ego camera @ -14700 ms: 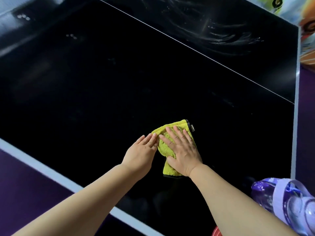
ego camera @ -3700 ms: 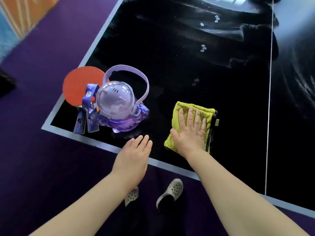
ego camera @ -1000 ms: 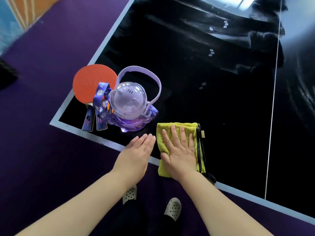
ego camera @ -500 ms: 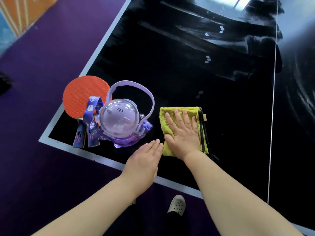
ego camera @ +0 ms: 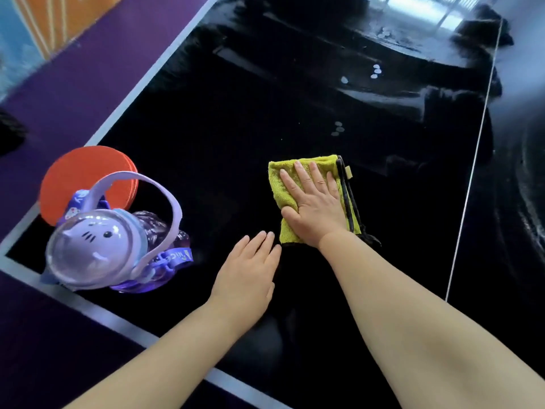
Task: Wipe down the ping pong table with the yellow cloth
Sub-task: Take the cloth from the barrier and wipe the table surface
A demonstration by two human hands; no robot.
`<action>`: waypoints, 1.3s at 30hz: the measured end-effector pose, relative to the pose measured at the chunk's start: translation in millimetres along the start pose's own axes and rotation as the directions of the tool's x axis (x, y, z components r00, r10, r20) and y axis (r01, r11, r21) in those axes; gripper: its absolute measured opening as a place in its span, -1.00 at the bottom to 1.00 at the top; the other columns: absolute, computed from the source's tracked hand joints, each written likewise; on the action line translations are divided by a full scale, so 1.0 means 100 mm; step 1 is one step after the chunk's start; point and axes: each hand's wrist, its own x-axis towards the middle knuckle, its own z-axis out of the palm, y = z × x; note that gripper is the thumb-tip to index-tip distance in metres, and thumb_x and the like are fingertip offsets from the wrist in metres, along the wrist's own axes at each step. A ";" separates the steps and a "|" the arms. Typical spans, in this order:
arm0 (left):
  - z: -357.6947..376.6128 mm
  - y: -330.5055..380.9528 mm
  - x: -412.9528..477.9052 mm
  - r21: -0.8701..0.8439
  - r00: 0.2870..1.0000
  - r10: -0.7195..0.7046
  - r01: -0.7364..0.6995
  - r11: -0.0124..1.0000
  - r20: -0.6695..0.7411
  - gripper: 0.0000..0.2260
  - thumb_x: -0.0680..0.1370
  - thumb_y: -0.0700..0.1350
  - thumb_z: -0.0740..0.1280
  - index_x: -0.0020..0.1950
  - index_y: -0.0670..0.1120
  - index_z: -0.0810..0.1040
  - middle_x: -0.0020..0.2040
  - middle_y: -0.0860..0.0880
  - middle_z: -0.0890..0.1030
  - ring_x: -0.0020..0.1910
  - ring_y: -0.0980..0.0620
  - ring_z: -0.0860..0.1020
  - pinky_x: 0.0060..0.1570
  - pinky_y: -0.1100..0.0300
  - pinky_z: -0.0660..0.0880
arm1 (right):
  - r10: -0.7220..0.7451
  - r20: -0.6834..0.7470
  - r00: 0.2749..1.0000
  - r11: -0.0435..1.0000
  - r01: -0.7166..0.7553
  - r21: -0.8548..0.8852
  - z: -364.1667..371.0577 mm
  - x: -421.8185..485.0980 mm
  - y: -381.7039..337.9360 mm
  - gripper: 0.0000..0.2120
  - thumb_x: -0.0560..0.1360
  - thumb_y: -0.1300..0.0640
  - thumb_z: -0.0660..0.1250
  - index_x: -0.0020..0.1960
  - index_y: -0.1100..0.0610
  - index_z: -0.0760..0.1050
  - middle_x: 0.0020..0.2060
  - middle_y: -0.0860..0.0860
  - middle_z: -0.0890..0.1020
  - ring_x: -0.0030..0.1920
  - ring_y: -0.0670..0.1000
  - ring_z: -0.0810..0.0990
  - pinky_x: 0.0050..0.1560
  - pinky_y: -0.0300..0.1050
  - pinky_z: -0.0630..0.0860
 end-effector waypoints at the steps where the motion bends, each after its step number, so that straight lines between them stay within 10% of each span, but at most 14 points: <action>1: 0.00 0.07 0.10 0.028 1.000 -0.009 0.010 1.000 -0.012 -0.36 0.39 0.05 0.43 0.41 -0.15 0.38 0.43 -0.16 0.35 0.44 -0.10 0.29 0.41 -0.01 0.17 | -0.011 -0.002 1.000 1.000 0.011 0.003 -0.04 0.07 0.12 -0.37 0.56 -0.20 -0.04 0.55 -0.23 -0.23 0.57 -0.09 -0.24 0.53 -0.02 -0.37 0.51 0.10 -0.35; 17: 0.19 0.75 0.51 -0.022 0.987 -0.110 0.108 0.994 -0.116 -0.40 0.28 -0.02 0.54 0.27 -0.19 0.53 0.29 -0.19 0.51 0.32 -0.14 0.44 0.26 -0.09 0.42 | 0.336 0.013 0.942 0.942 -0.336 -0.019 -0.30 0.08 2.02 -0.33 0.45 -0.13 -0.11 0.56 -0.23 -0.17 0.57 -0.08 -0.22 0.54 0.08 -0.33 0.40 0.23 -0.46; 39: 0.43 1.34 -1.33 -0.038 0.986 0.033 -0.039 0.999 -0.163 -0.38 0.23 -0.01 0.57 0.24 -0.18 0.56 0.25 -0.17 0.55 0.27 -0.12 0.49 0.22 -0.07 0.46 | 0.146 0.095 0.985 0.986 -0.138 -0.093 0.71 -2.72 0.49 -0.32 0.36 -0.16 -0.31 0.44 -0.24 -0.47 0.49 -0.06 -0.43 0.46 0.10 -0.53 0.43 0.26 -0.43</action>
